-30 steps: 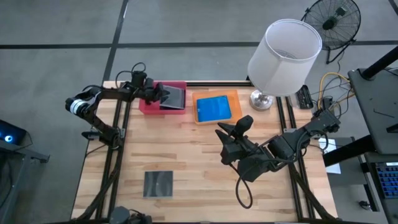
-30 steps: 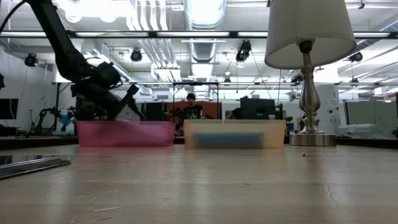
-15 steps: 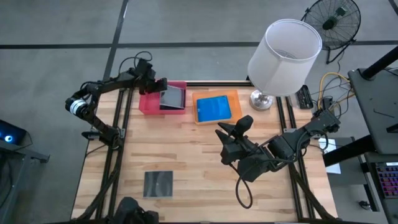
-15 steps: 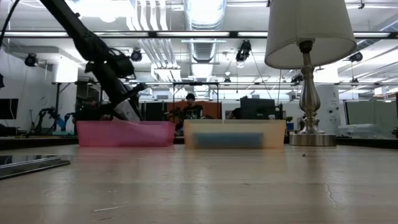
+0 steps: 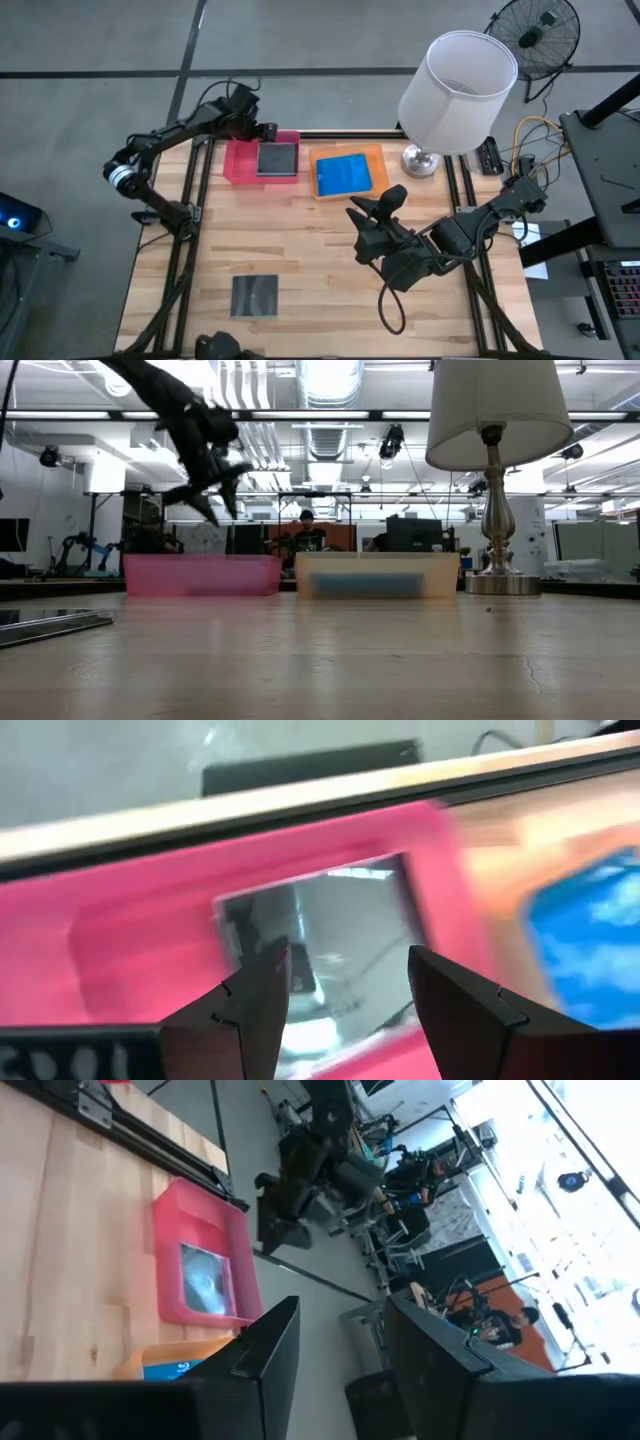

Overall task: Pick & place jewel cases by type
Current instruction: Put the black CD case into the pink bin

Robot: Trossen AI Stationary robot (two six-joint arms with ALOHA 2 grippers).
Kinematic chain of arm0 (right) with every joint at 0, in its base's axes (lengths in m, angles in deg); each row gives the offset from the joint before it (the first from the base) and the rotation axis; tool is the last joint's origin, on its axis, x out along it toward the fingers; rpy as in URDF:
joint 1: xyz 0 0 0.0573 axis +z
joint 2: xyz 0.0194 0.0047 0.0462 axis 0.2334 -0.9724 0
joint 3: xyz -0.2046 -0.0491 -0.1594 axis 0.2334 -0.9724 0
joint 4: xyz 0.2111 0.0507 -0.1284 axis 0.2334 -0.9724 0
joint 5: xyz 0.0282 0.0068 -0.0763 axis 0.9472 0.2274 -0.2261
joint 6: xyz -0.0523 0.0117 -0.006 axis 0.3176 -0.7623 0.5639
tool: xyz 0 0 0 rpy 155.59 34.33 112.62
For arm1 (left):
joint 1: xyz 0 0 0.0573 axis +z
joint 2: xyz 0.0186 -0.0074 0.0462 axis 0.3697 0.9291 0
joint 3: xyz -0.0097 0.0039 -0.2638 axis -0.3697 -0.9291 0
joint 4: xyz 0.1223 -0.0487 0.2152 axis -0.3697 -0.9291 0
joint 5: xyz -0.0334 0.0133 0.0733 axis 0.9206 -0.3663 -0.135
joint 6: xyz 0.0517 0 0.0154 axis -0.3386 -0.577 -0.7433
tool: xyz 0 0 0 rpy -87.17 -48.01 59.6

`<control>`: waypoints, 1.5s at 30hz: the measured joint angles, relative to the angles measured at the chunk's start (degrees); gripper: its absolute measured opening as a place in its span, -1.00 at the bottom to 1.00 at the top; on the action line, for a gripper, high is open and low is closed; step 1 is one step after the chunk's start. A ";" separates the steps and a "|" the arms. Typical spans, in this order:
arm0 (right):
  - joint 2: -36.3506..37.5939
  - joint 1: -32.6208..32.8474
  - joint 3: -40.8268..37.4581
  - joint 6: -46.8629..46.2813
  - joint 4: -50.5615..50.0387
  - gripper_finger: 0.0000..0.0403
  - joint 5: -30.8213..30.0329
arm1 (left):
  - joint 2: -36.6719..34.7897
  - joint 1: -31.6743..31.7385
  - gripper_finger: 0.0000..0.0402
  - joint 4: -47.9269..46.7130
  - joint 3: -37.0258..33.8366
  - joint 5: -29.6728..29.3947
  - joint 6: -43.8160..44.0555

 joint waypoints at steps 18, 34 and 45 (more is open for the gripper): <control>0.07 0.07 0.00 -22.46 3.64 -0.30 1.41 | -25.70 -22.39 -0.07 -12.59 3.08 -2.60 7.03; 0.07 0.05 0.00 -47.05 3.58 -0.41 18.80 | -39.23 -48.67 -0.07 -16.54 3.08 -12.95 39.80; -1.00 0.04 0.00 -61.11 3.52 -0.46 26.70 | -31.80 -62.93 -0.07 -16.46 3.05 -24.86 56.90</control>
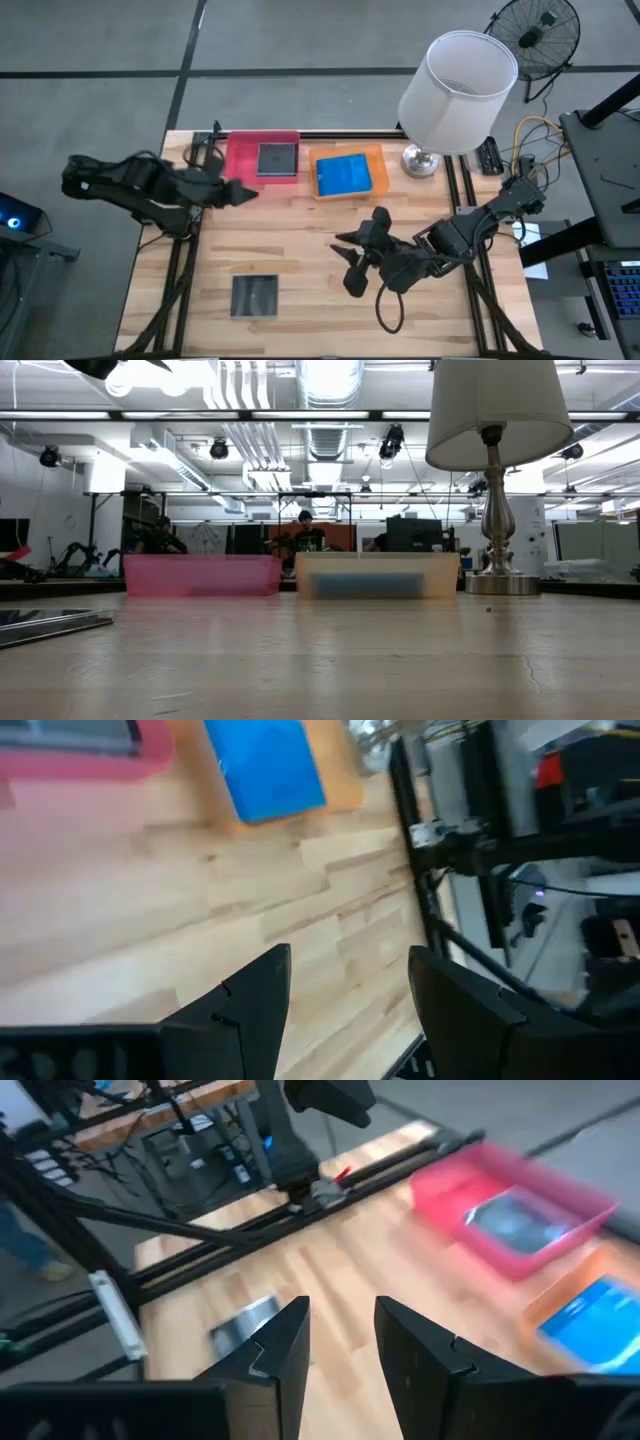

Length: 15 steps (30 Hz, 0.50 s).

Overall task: Pick & place jewel cases by type
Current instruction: Put the black CD case into the pink bin

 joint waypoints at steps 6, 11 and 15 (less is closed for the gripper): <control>-2.85 -0.26 0.02 -5.56 -0.01 -0.50 3.99 | 6.82 -6.07 -0.07 0.71 -0.04 -3.01 5.73; -5.69 -0.40 0.02 -10.36 0.09 -0.49 5.04 | 11.55 -10.01 -0.07 0.99 -0.04 -3.05 9.59; -8.17 -0.43 0.02 -11.91 0.06 -0.45 7.25 | 14.68 -13.28 -0.07 0.95 -0.04 -1.96 12.71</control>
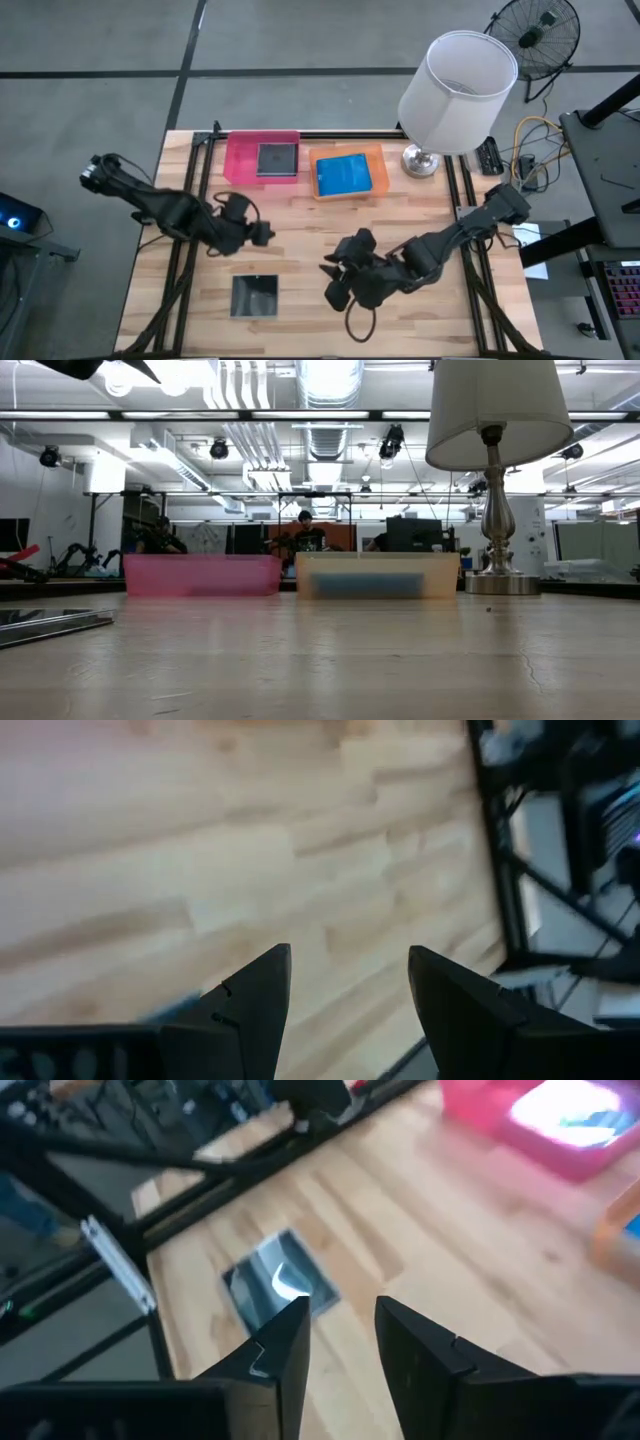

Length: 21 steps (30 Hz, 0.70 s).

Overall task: Pick & place jewel cases by type
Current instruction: Put the black CD case into the pink bin

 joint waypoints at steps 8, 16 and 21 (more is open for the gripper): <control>-4.83 -1.37 0.00 -2.20 0.37 -0.42 9.40 | 5.76 -4.65 -0.07 -0.26 0.00 5.24 4.90; -10.01 -1.39 0.00 -4.97 2.76 -0.49 15.36 | 10.38 -6.85 -0.07 -1.16 -0.08 13.91 6.90; -12.97 -1.54 0.00 -6.25 6.29 -0.54 20.52 | 12.40 -7.82 -0.07 -1.65 -0.09 18.27 8.03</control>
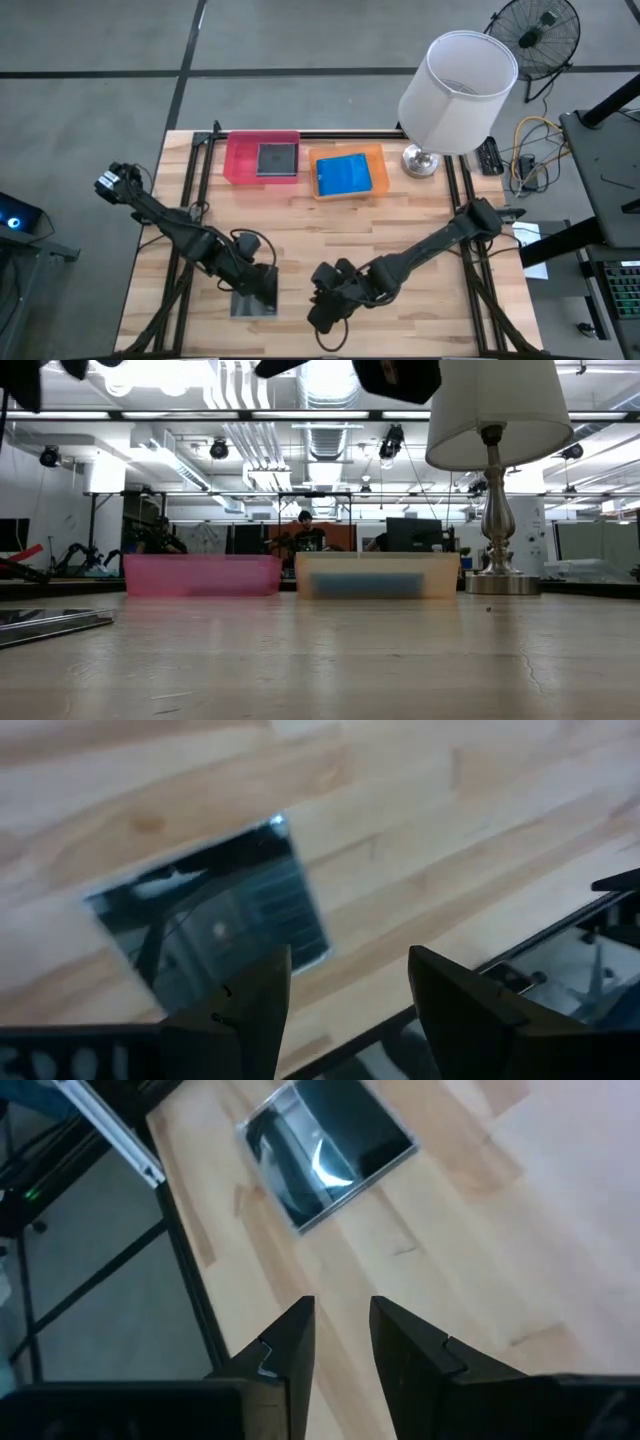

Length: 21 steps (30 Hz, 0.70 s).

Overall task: Pick & place jewel cases by type
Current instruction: Put the black CD case into the pink bin

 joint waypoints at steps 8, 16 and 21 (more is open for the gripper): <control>-2.01 0.02 0.00 -0.21 4.00 -0.60 1.52 | 1.50 -2.92 -0.07 -0.92 -2.47 5.83 4.37; -2.15 0.07 0.00 1.64 5.52 -0.59 1.52 | 1.22 -6.51 -0.07 -0.60 -7.49 5.93 7.62; -2.18 0.07 0.00 1.92 5.33 -0.57 1.48 | 1.10 -8.43 -0.07 -0.11 -10.45 5.79 7.78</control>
